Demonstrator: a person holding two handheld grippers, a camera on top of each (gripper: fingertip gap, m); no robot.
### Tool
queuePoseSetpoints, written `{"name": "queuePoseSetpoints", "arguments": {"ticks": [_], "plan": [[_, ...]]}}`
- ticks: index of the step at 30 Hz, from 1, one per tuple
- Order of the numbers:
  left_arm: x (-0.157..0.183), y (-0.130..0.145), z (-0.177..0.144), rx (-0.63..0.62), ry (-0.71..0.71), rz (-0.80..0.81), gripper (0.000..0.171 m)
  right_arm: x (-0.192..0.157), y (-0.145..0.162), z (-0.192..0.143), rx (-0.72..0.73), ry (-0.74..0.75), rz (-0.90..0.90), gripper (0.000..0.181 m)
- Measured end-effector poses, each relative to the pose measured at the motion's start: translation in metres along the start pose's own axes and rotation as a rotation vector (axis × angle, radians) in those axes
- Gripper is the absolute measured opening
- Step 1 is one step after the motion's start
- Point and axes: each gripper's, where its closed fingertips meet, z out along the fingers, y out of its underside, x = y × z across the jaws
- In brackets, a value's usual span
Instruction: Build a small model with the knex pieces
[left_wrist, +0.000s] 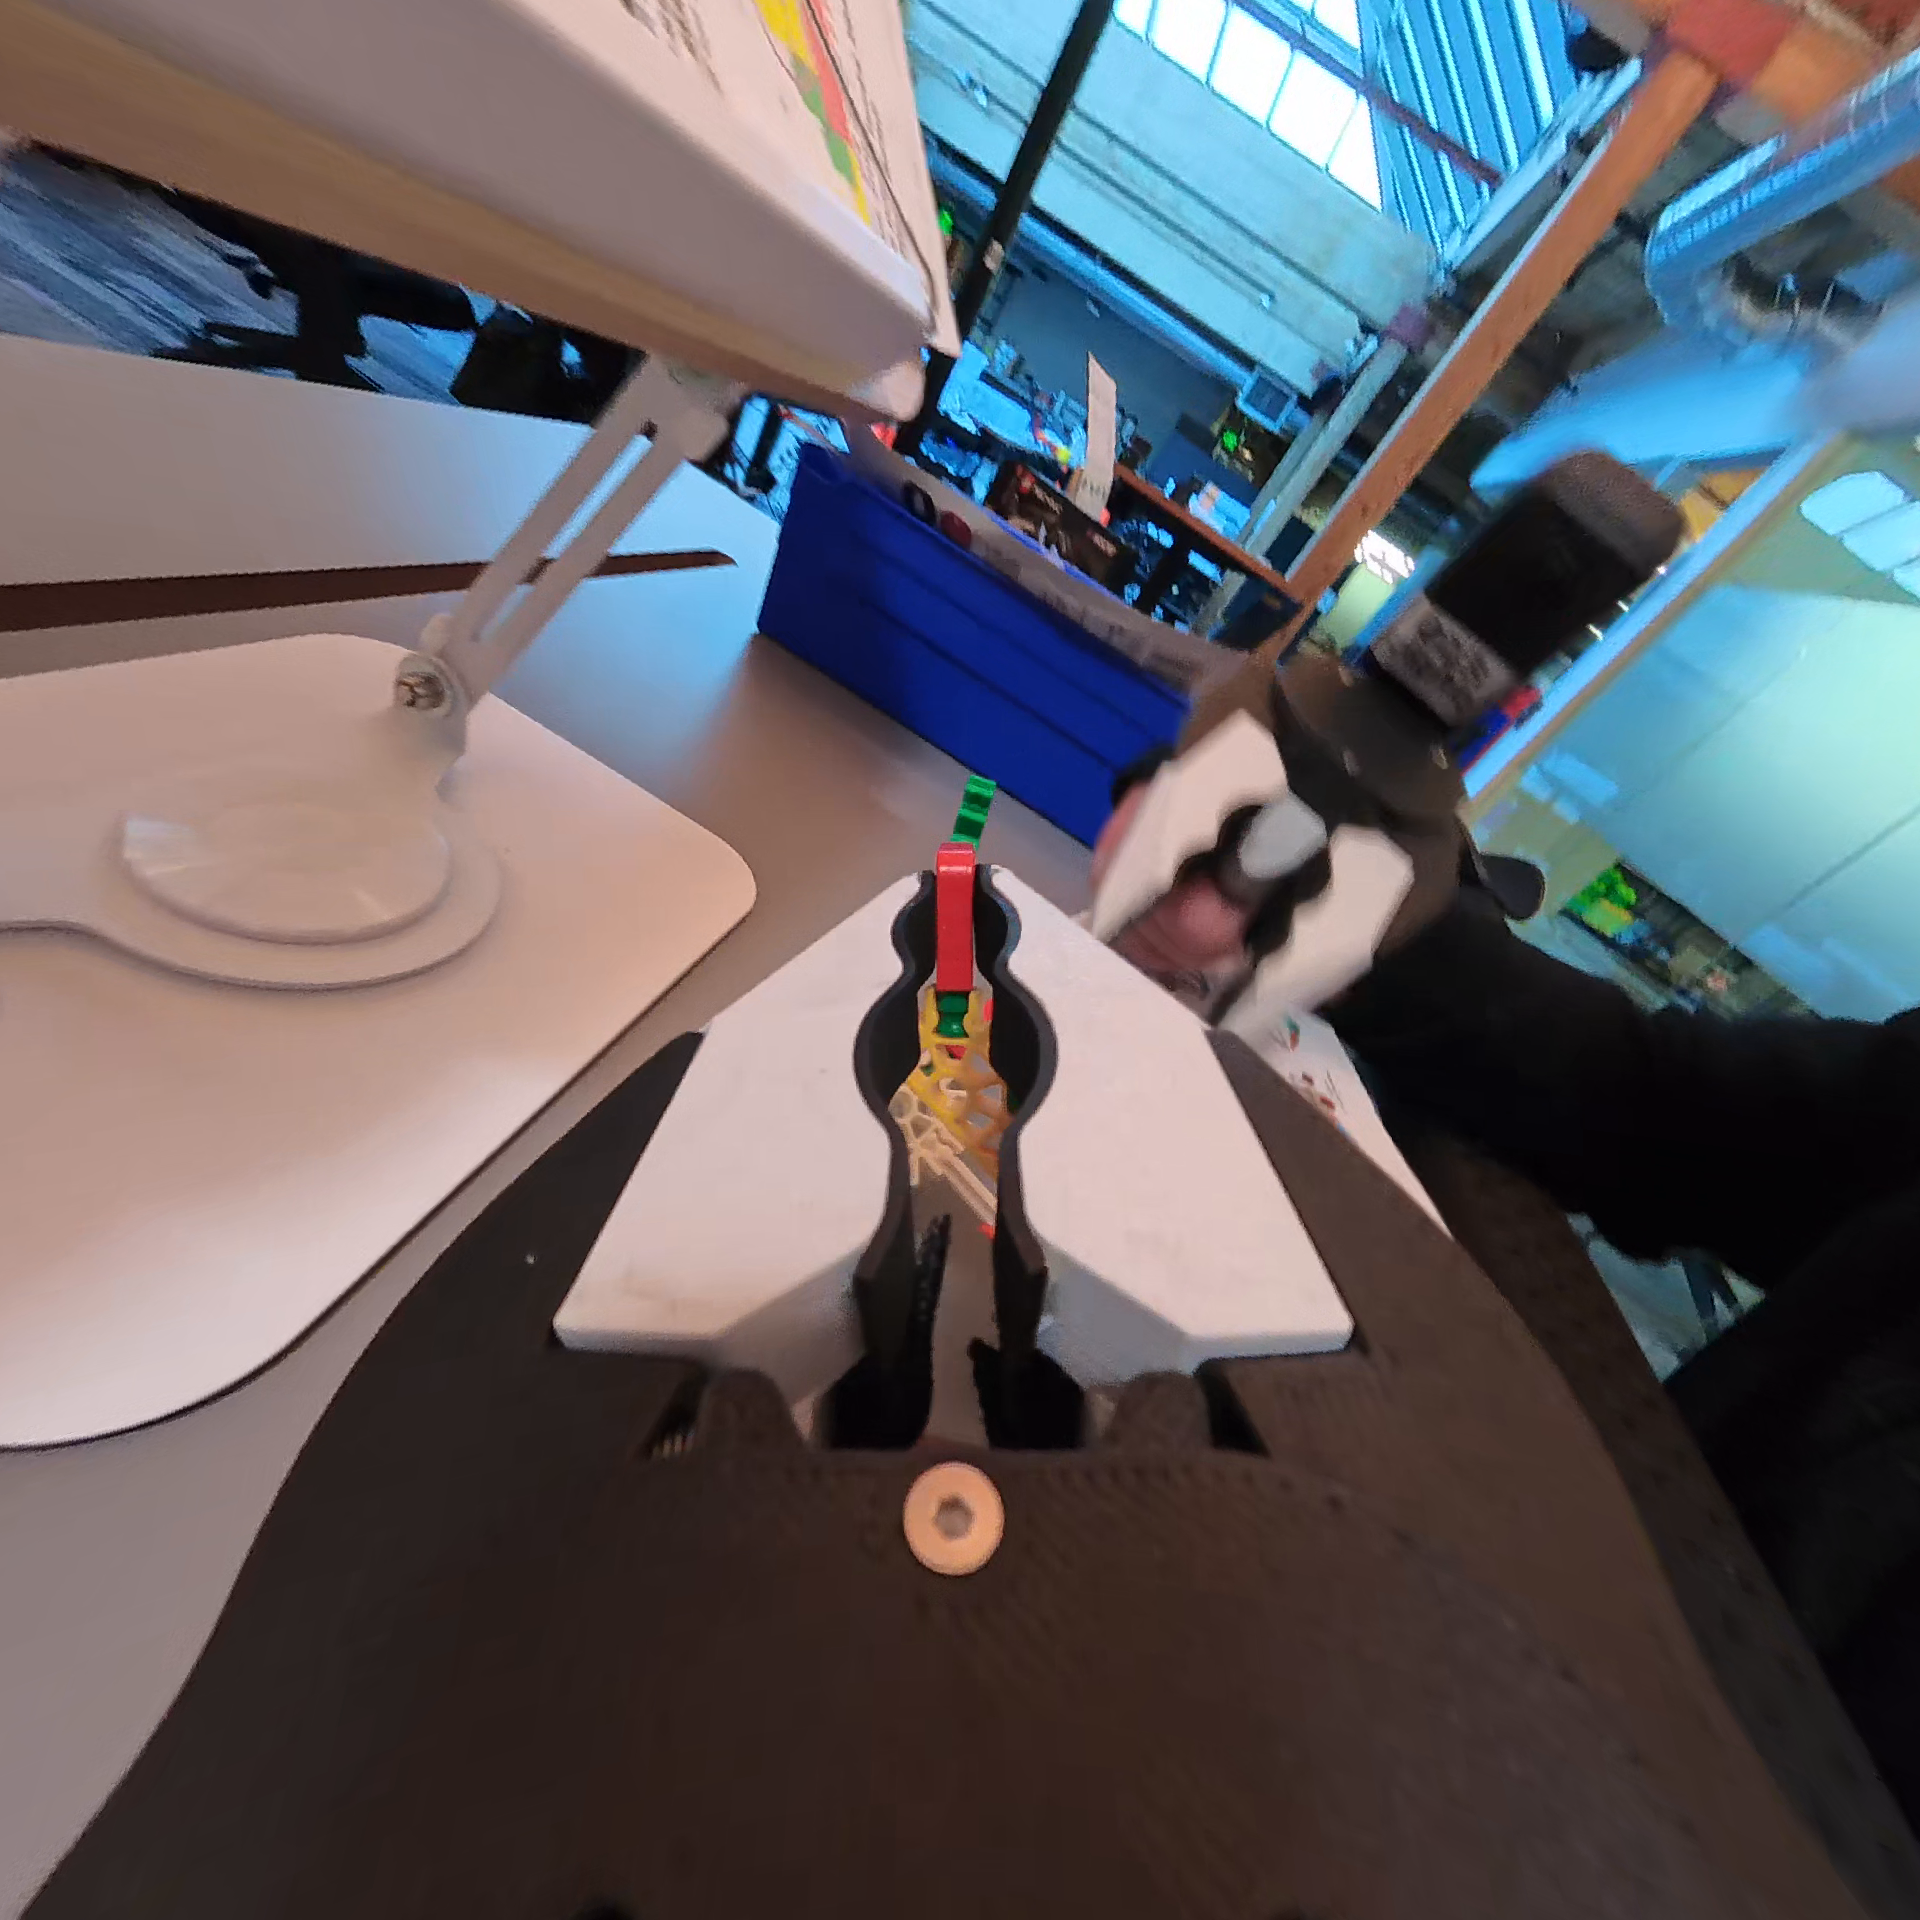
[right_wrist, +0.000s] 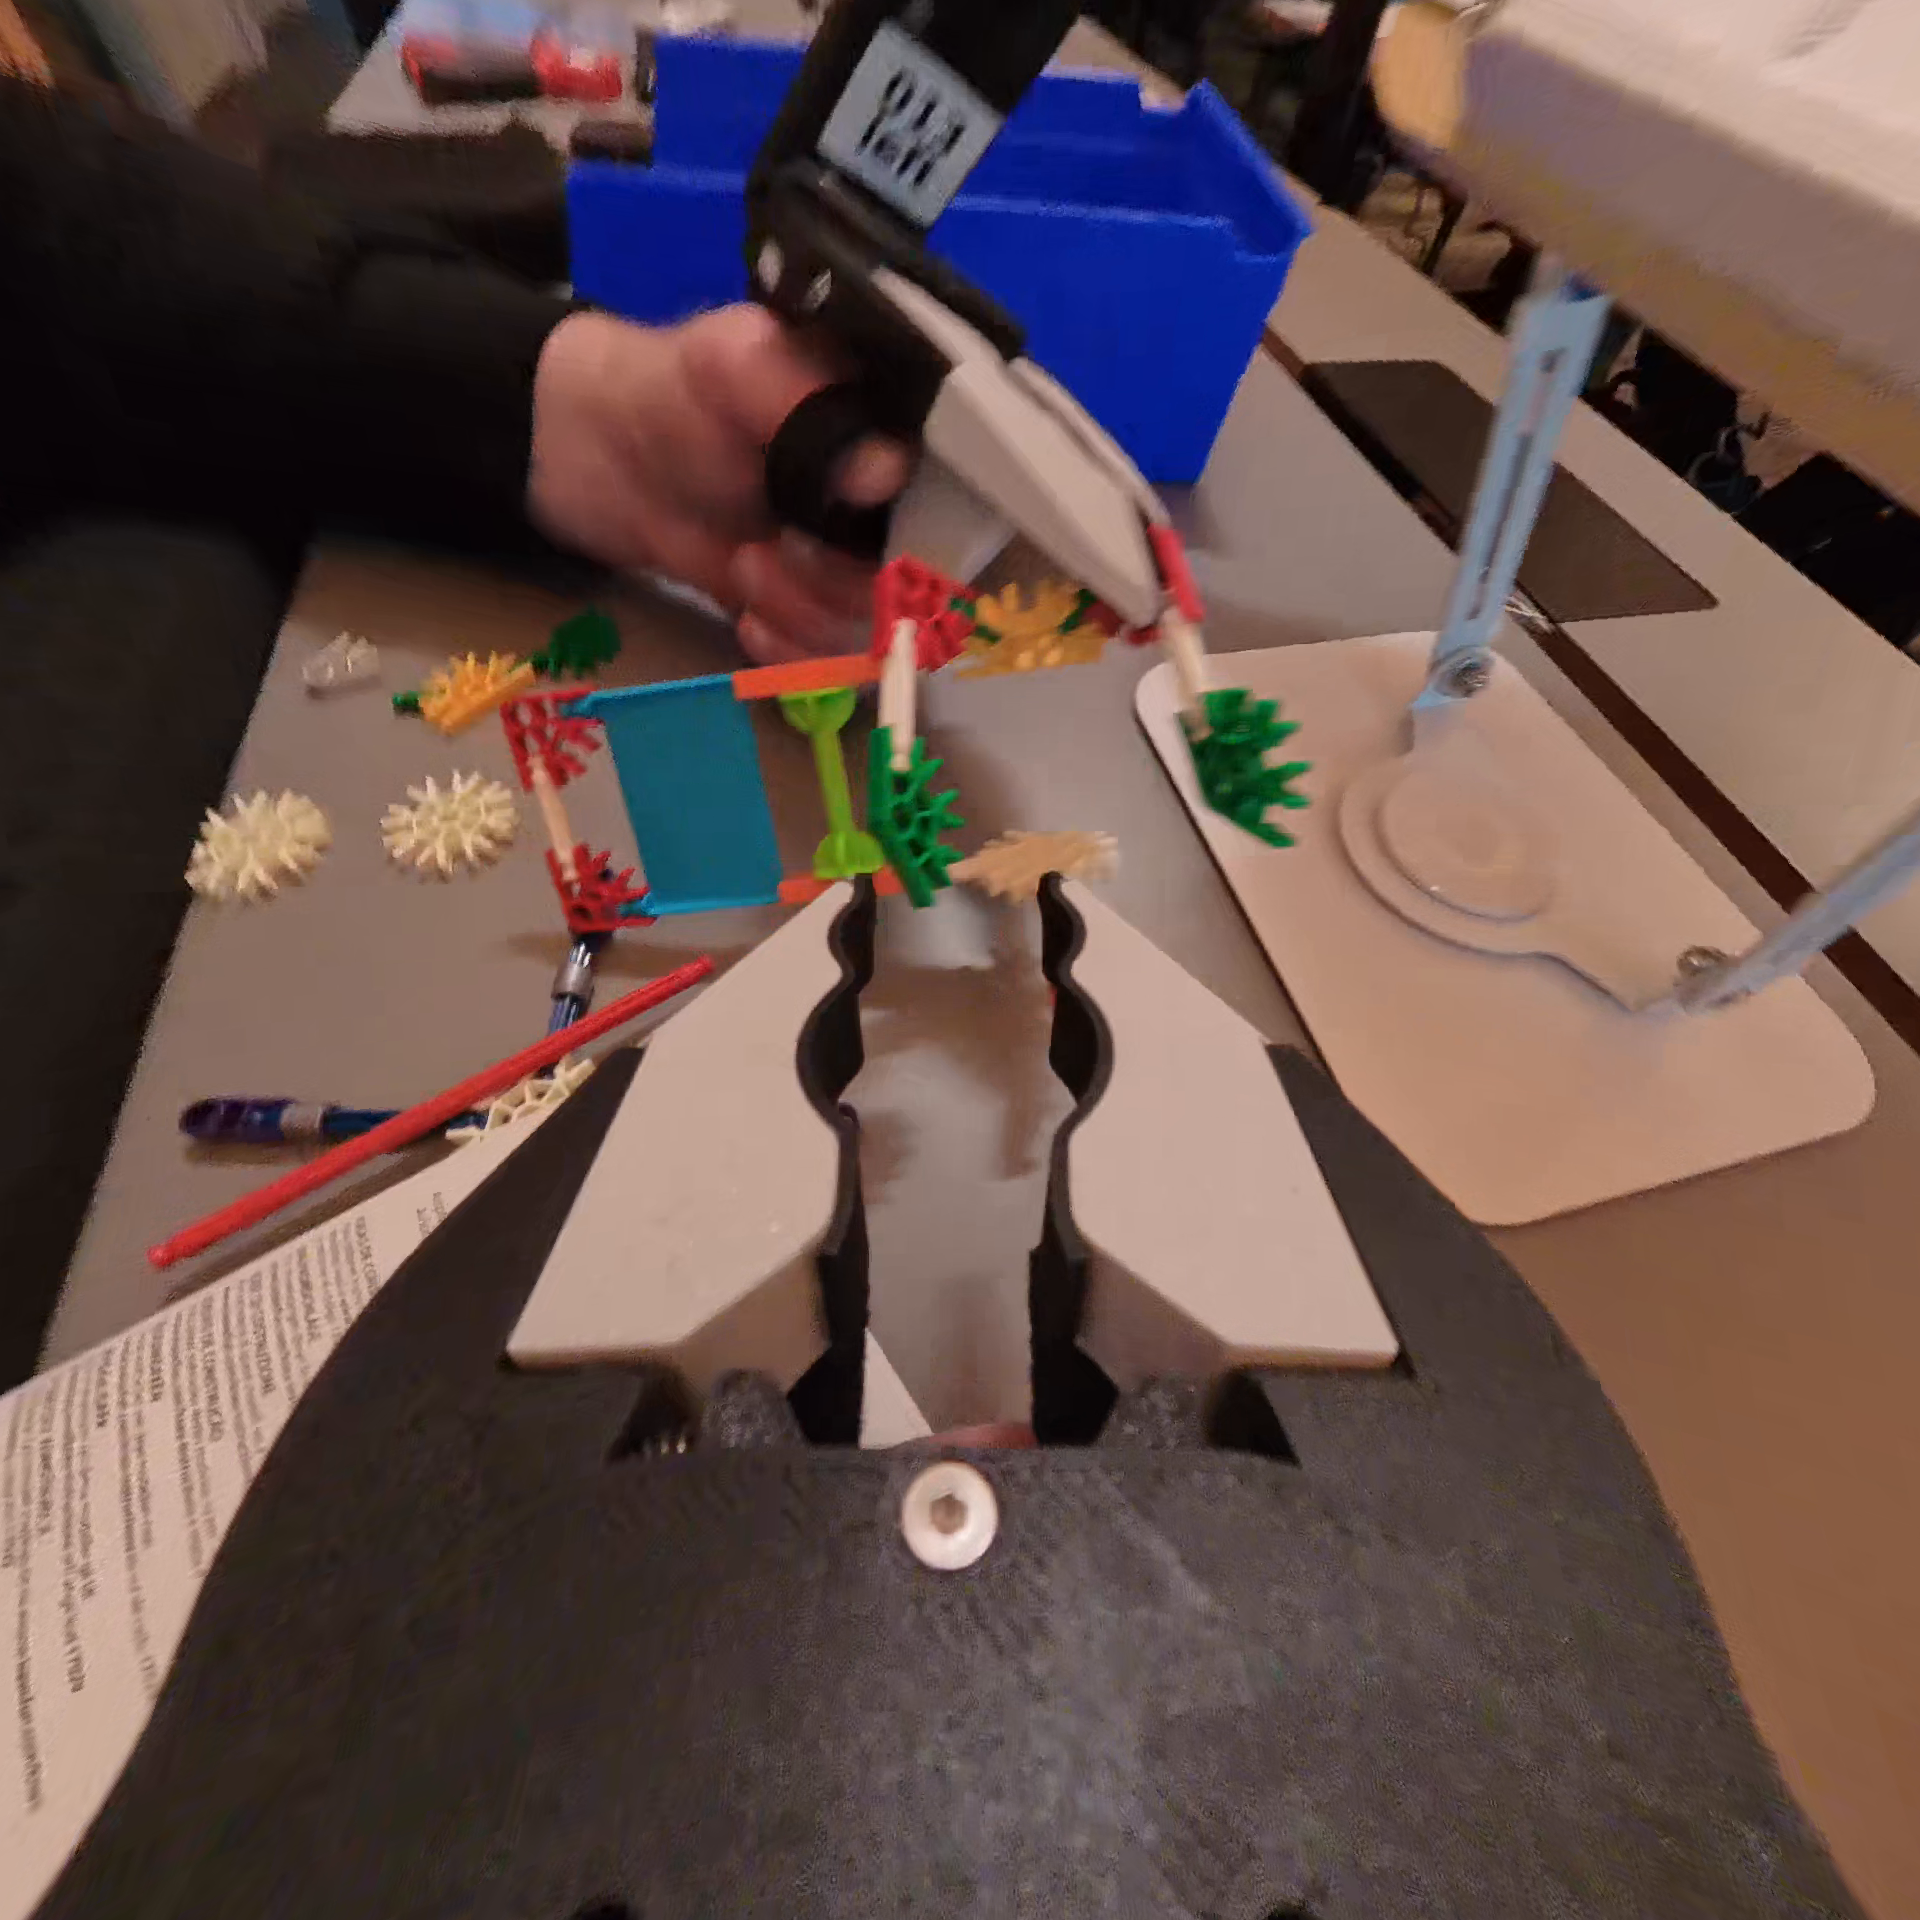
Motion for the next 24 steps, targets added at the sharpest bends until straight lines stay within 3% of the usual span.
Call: {"name": "queuePoseSetpoints", "arguments": {"ticks": [3, 6, 12, 20, 24], "plan": [[-0.001, -0.002, -0.001, 0.017, -0.004, -0.013, 0.004, -0.001, 0.007, 0.015, -0.063, 0.064, -0.096, 0.030], [-0.002, -0.002, 0.000, 0.018, -0.009, -0.013, 0.004, 0.000, 0.009, 0.021, -0.066, 0.091, -0.115, 0.009], [-0.009, -0.003, -0.002, 0.025, -0.033, -0.019, 0.005, 0.010, 0.001, 0.015, -0.025, 0.154, -0.143, 0.007], [-0.035, 0.007, -0.004, -0.034, -0.161, -0.052, 0.011, 0.027, 0.002, 0.020, -0.165, 0.442, -0.613, 0.004], [-0.047, 0.006, -0.012, -0.056, -0.260, 0.030, 0.025, 0.033, 0.001, 0.020, -0.187, 0.512, -0.698, 0.003]]}}
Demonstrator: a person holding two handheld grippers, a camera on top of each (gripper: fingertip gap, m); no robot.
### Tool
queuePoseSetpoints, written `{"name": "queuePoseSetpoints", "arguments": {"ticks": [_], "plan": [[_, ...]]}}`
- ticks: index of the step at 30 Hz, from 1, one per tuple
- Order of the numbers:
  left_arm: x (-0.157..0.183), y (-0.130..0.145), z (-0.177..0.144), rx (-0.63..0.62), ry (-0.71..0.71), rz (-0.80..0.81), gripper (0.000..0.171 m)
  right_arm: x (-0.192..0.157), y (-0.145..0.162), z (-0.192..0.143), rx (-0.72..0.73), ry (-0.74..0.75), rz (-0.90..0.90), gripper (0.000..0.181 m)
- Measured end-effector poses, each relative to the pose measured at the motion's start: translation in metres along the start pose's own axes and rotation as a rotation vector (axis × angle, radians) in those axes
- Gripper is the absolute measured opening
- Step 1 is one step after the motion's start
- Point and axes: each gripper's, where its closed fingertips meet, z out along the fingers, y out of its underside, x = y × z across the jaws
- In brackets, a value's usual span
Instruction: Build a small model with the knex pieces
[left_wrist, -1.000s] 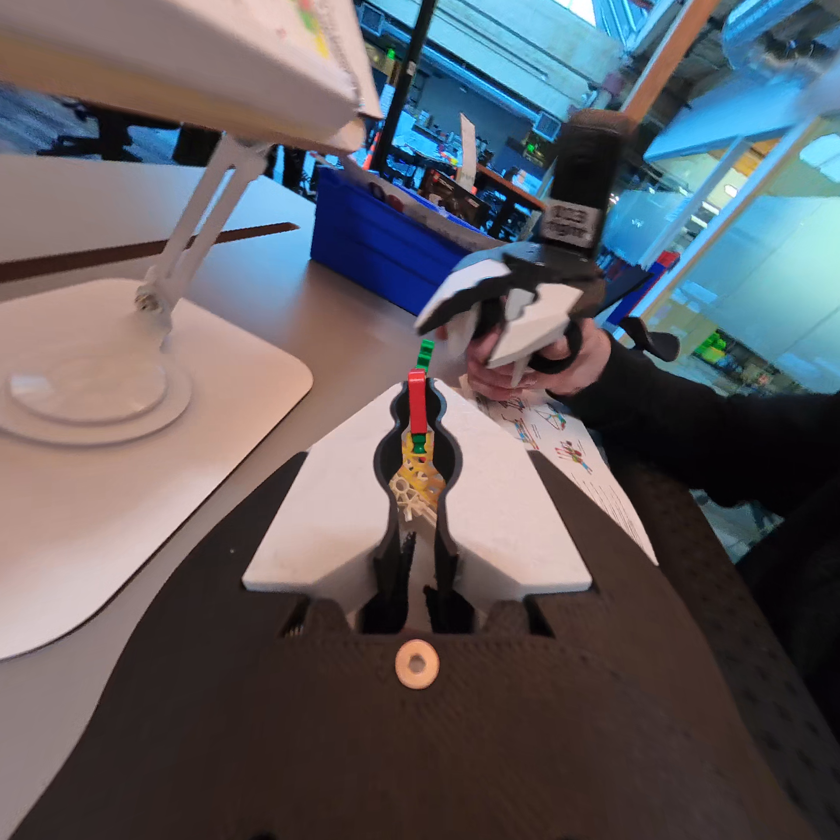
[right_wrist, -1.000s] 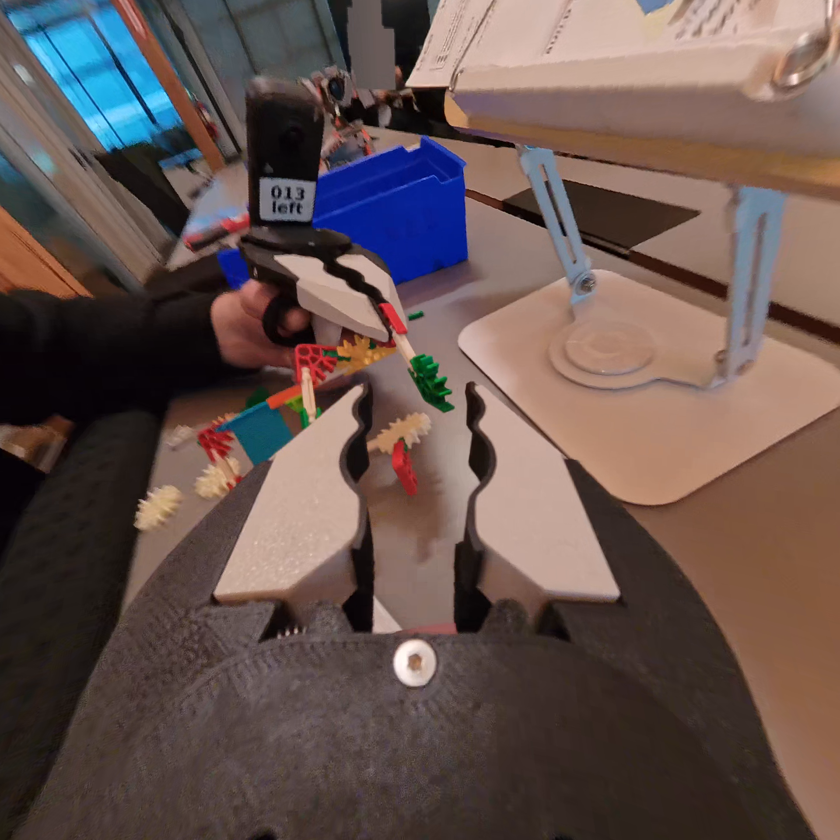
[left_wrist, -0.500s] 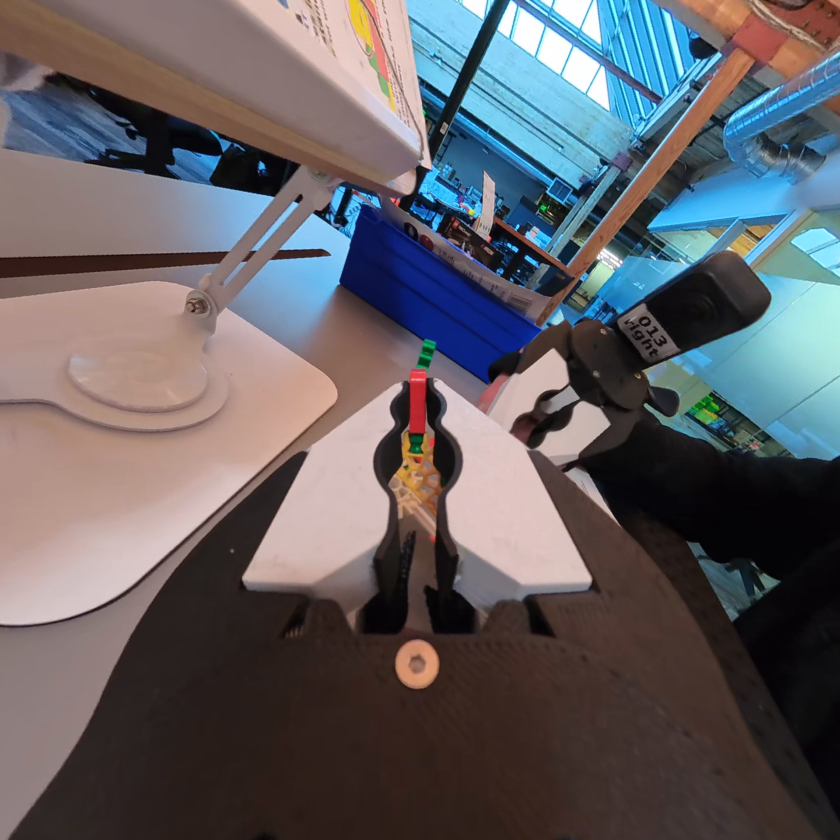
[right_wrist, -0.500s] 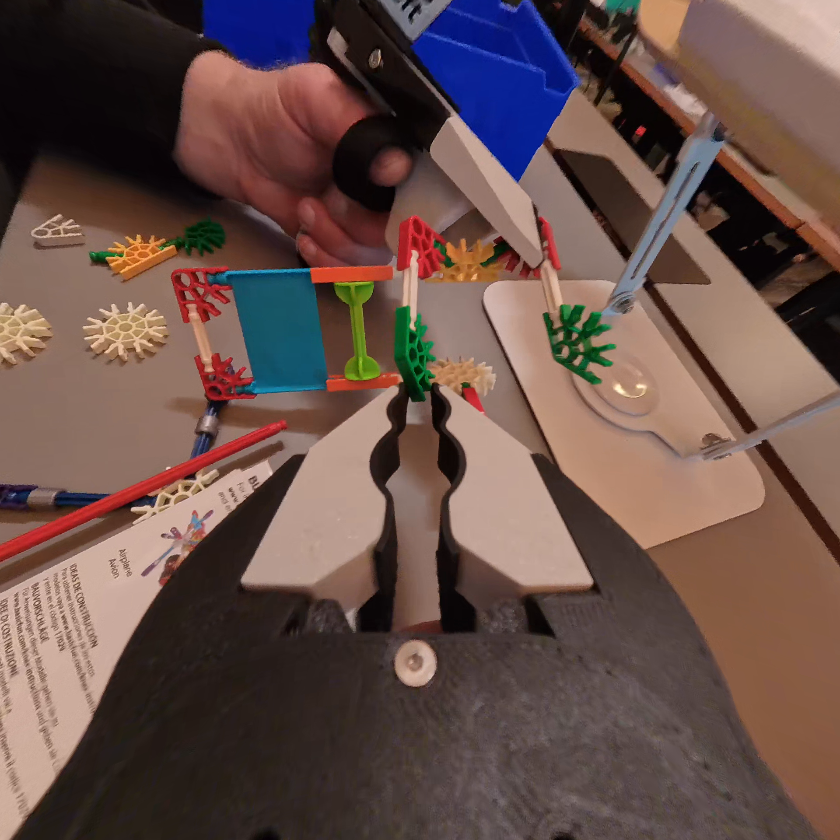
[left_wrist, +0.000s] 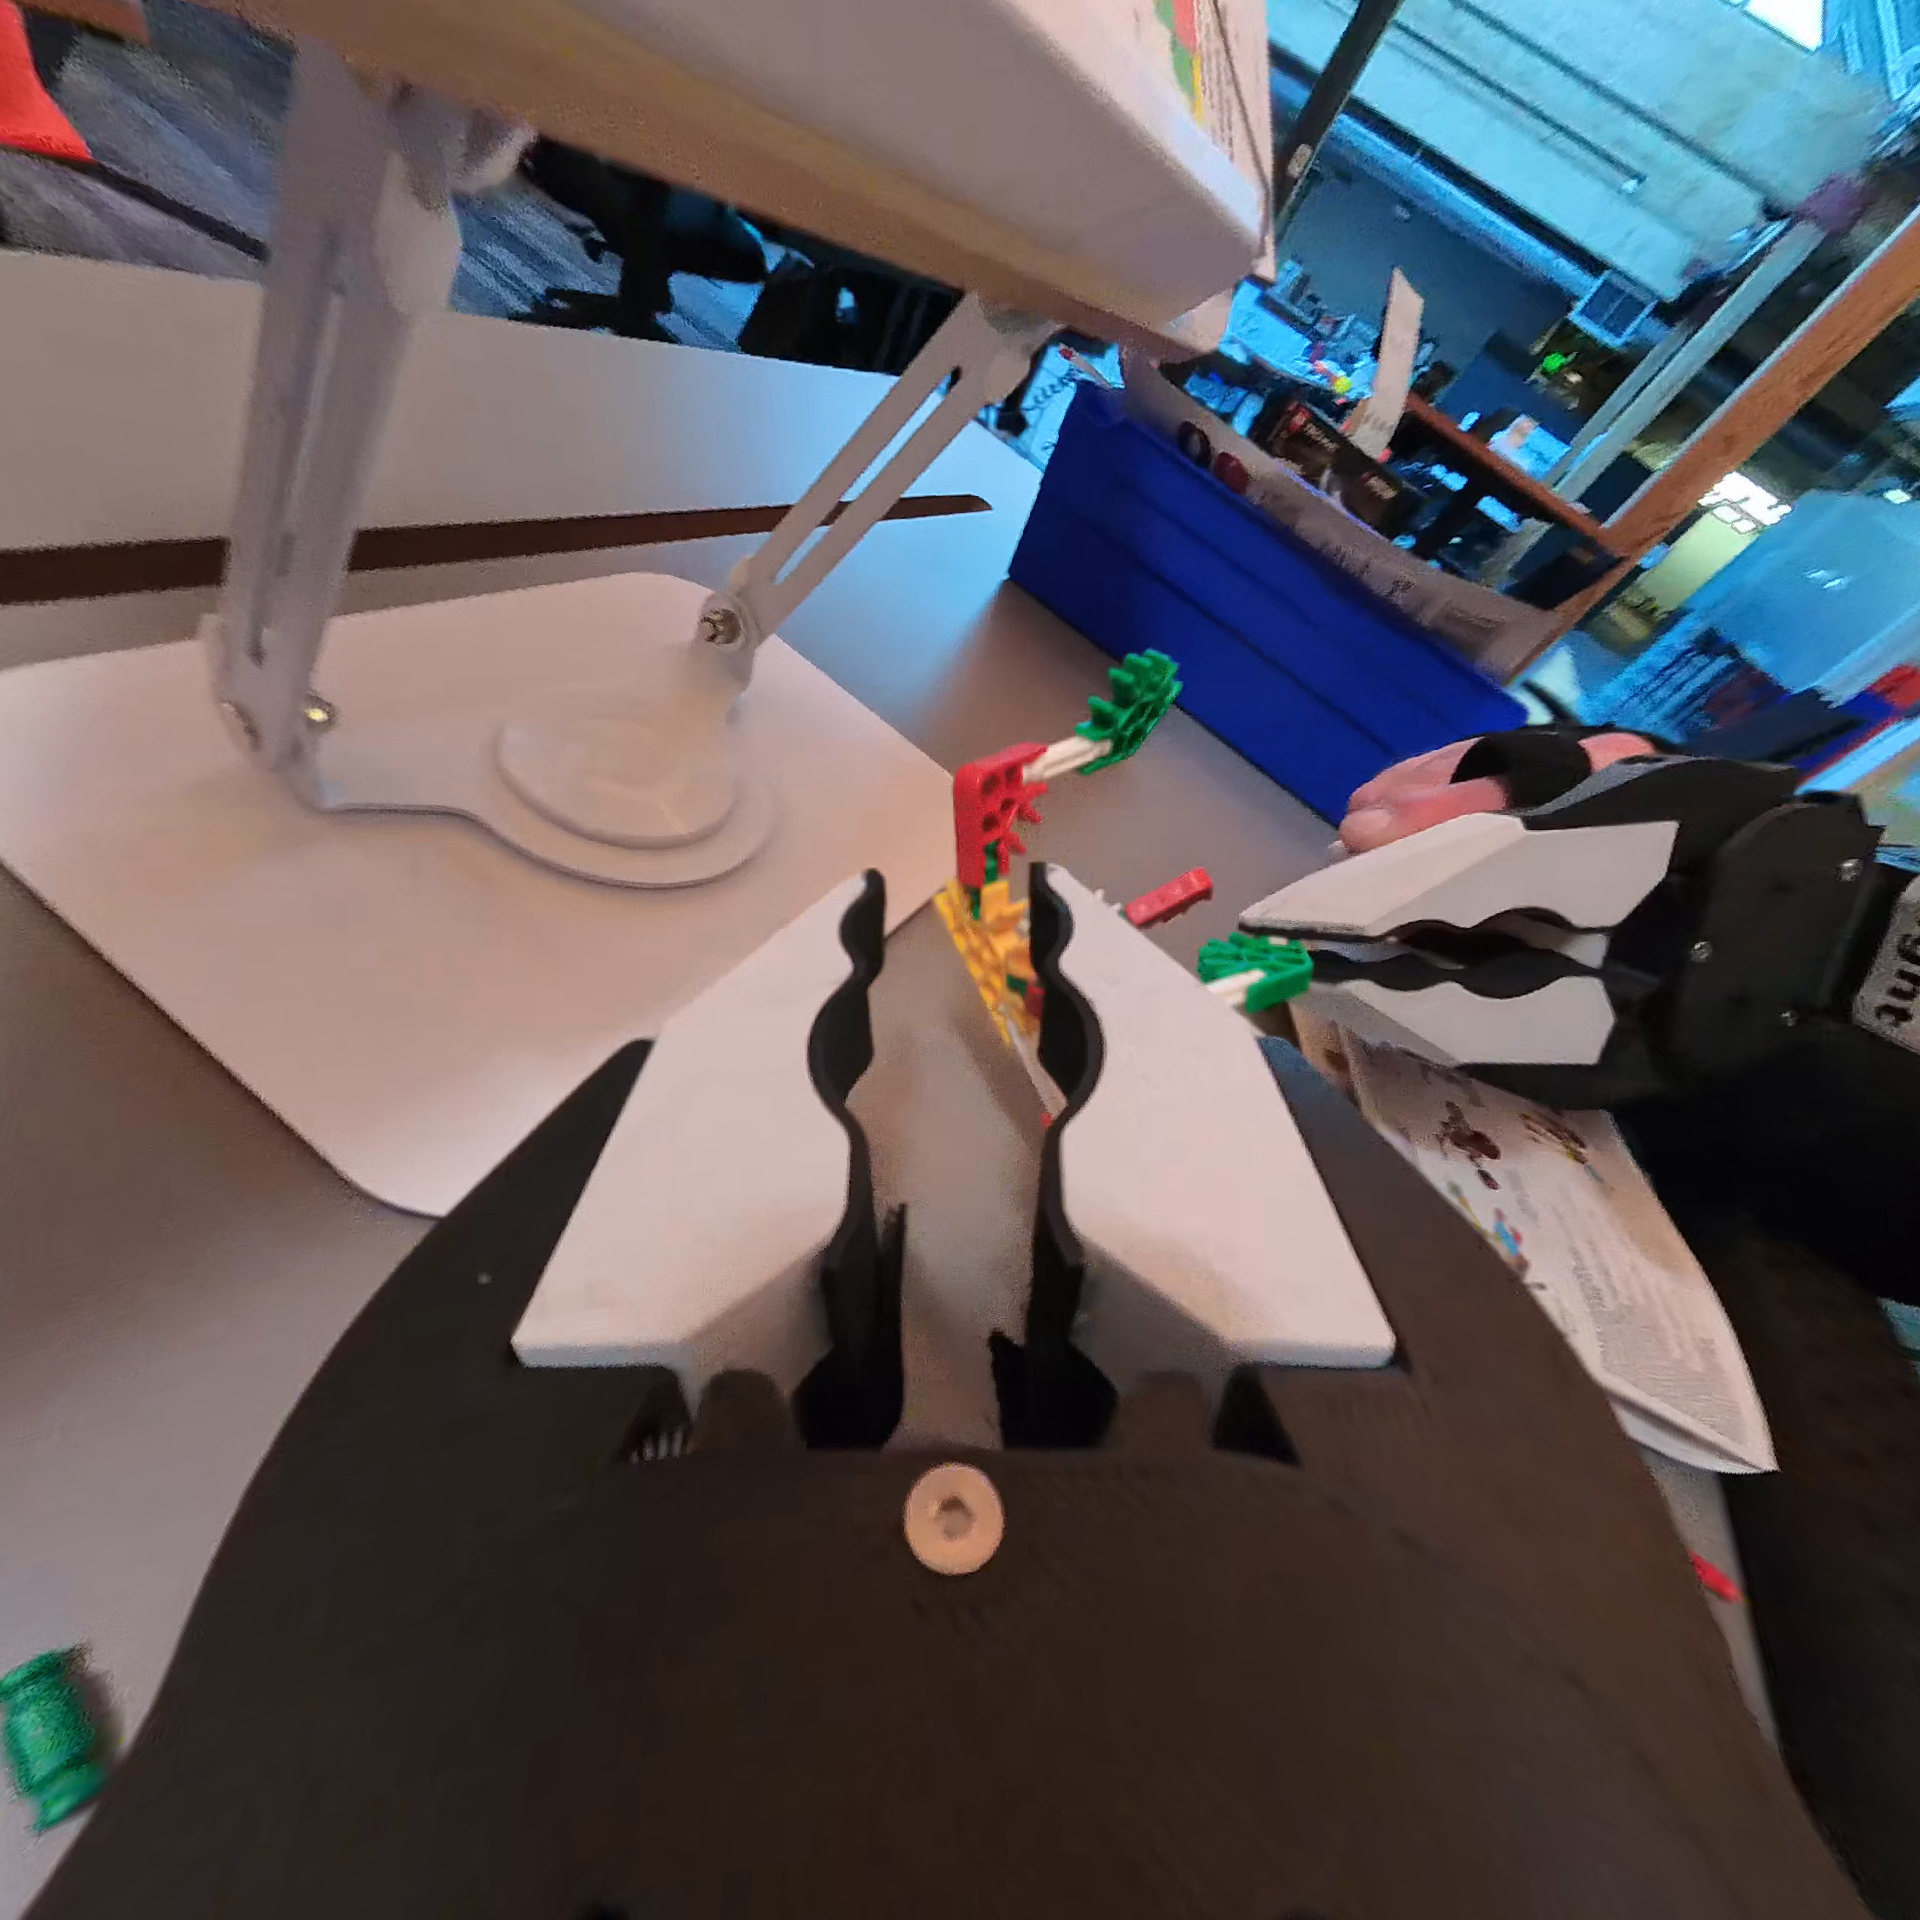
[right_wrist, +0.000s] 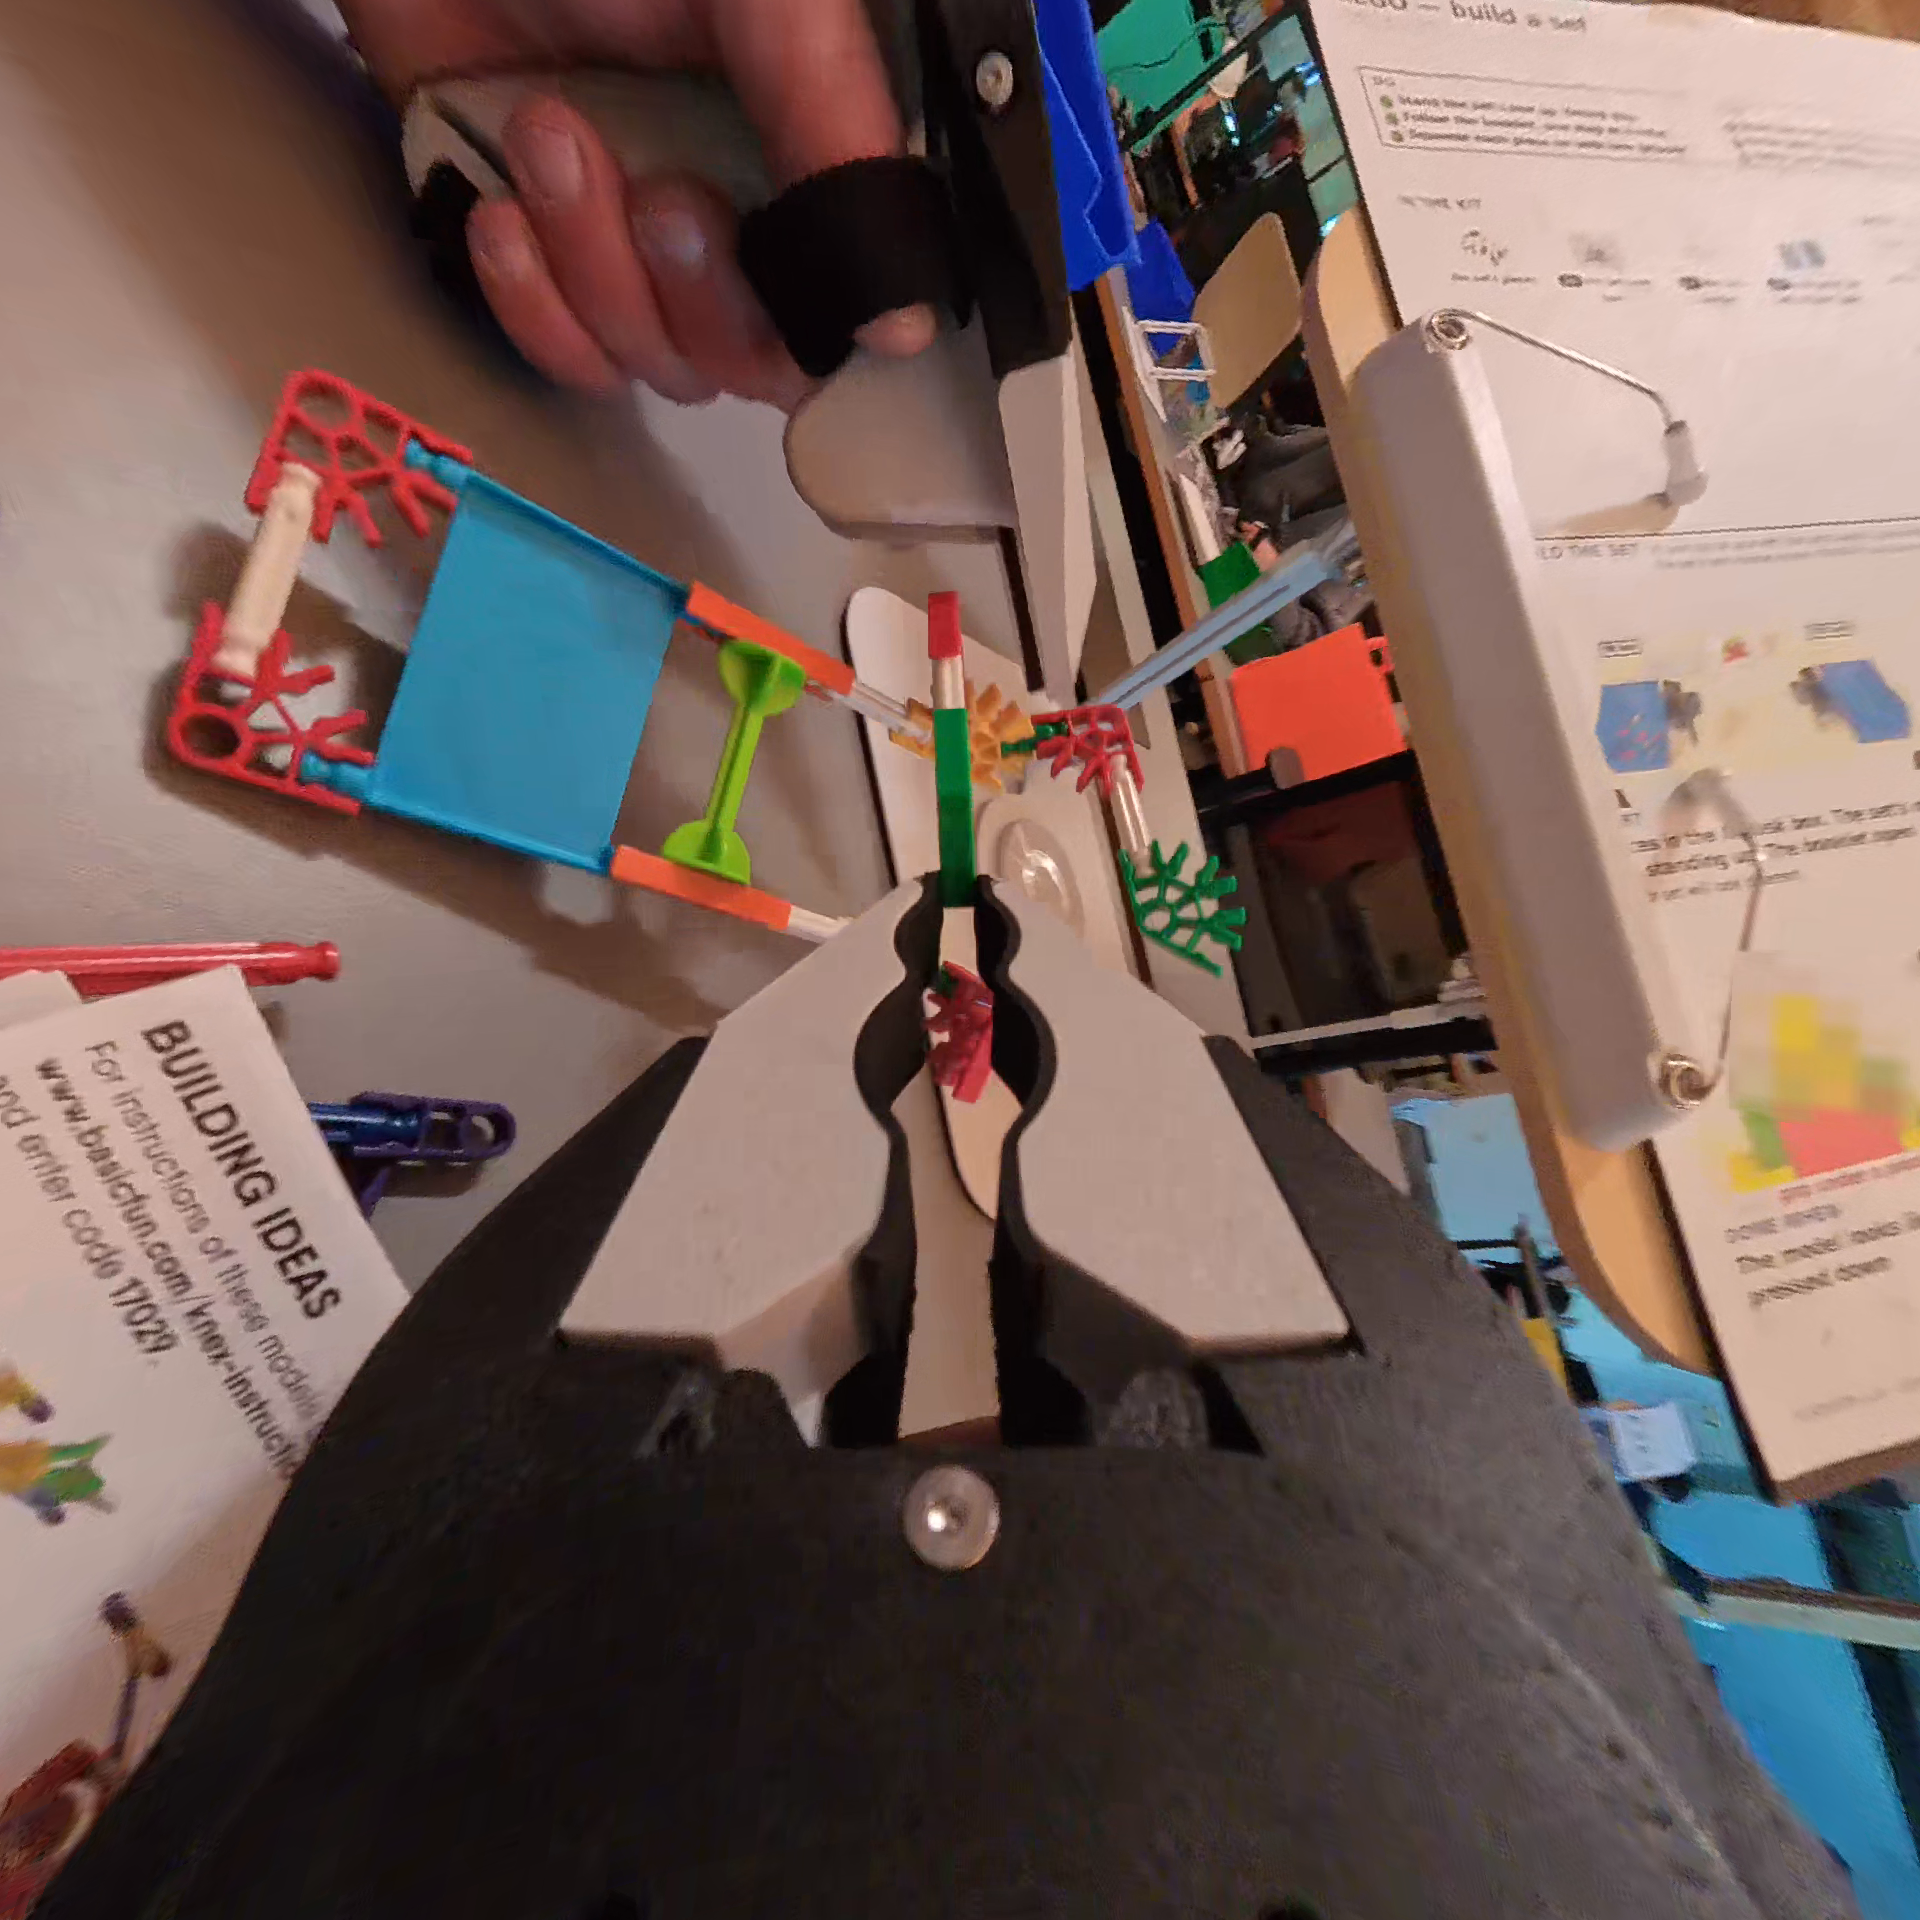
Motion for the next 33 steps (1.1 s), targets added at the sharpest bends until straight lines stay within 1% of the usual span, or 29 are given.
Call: {"name": "queuePoseSetpoints", "arguments": {"ticks": [2, 3, 5, 6, 8, 10, 11, 13, 15, 17, 18, 19, 20, 21, 22, 24, 27, 28, 30, 33], "plan": [[0.006, -0.006, -0.006, 0.007, -0.007, 0.078, 0.037, 0.005, 0.001, -0.001, -0.006, 0.035, -0.030, 0.003], [0.017, -0.007, -0.008, -0.003, 0.024, 0.146, 0.038, 0.007, 0.001, -0.002, -0.004, 0.046, -0.041, 0.003], [0.038, 0.000, -0.010, -0.058, 0.076, 0.304, 0.034, 0.009, 0.000, -0.002, 0.001, 0.055, -0.051, 0.003], [0.045, 0.004, -0.011, -0.076, 0.073, 0.397, 0.038, 0.009, 0.001, -0.002, 0.001, 0.054, -0.054, 0.003], [0.040, 0.016, -0.009, -0.139, -0.005, 0.594, 0.036, 0.006, 0.001, -0.002, 0.013, 0.036, -0.050, 0.003], [0.029, 0.015, -0.009, -0.134, -0.129, 0.817, 0.033, 0.001, -0.001, -0.002, 0.028, 0.011, -0.044, 0.003], [0.028, 0.017, -0.008, -0.144, -0.156, 0.918, 0.030, 0.000, -0.002, -0.002, 0.035, 0.001, -0.033, 0.003], [0.025, 0.024, -0.006, -0.180, -0.200, 1.069, 0.020, -0.001, -0.005, -0.003, 0.058, -0.013, -0.010, 0.003], [0.019, 0.027, -0.004, -0.205, -0.244, 1.146, 0.012, -0.001, -0.005, -0.003, 0.063, -0.024, 0.001, 0.003], [0.020, 0.025, -0.003, -0.181, -0.254, 1.176, 0.011, -0.001, -0.005, -0.004, 0.068, -0.030, 0.016, 0.003], [0.019, 0.026, -0.003, -0.189, -0.256, 1.183, 0.010, 0.000, -0.005, -0.004, 0.078, -0.036, 0.052, 0.004], [0.018, 0.026, -0.002, -0.189, -0.266, 1.193, 0.009, 0.002, -0.006, -0.004, 0.092, -0.048, 0.115, 0.004], [0.019, 0.023, -0.002, -0.167, -0.285, 1.212, 0.008, 0.003, -0.006, -0.004, 0.105, -0.077, 0.192, 0.010], [0.019, 0.023, -0.001, -0.171, -0.294, 1.235, 0.008, 0.001, -0.005, -0.005, 0.120, -0.127, 0.283, 0.015], [0.019, 0.023, 0.000, -0.172, -0.306, 1.263, 0.008, 0.001, -0.005, -0.006, 0.143, -0.182, 0.390, 0.016], [0.022, 0.017, 0.001, -0.127, -0.350, 1.320, 0.006, 0.007, -0.008, -0.012, 0.212, -0.264, 0.601, 0.022], [0.026, 0.005, 0.000, -0.068, -0.433, 1.402, 0.005, 0.020, -0.014, -0.022, 0.295, -0.391, 0.904, 0.024], [0.027, 0.003, 0.000, -0.057, -0.449, 1.424, 0.005, 0.022, -0.016, -0.024, 0.318, -0.430, 0.981, 0.024], [0.028, 0.000, 0.000, -0.040, -0.476, 1.458, 0.003, 0.025, -0.013, -0.023, 0.318, -0.462, 1.089, 0.025], [0.032, -0.003, 0.000, -0.023, -0.517, 1.530, 0.004, 0.024, -0.016, -0.023, 0.340, -0.526, 1.205, 0.026]]}}
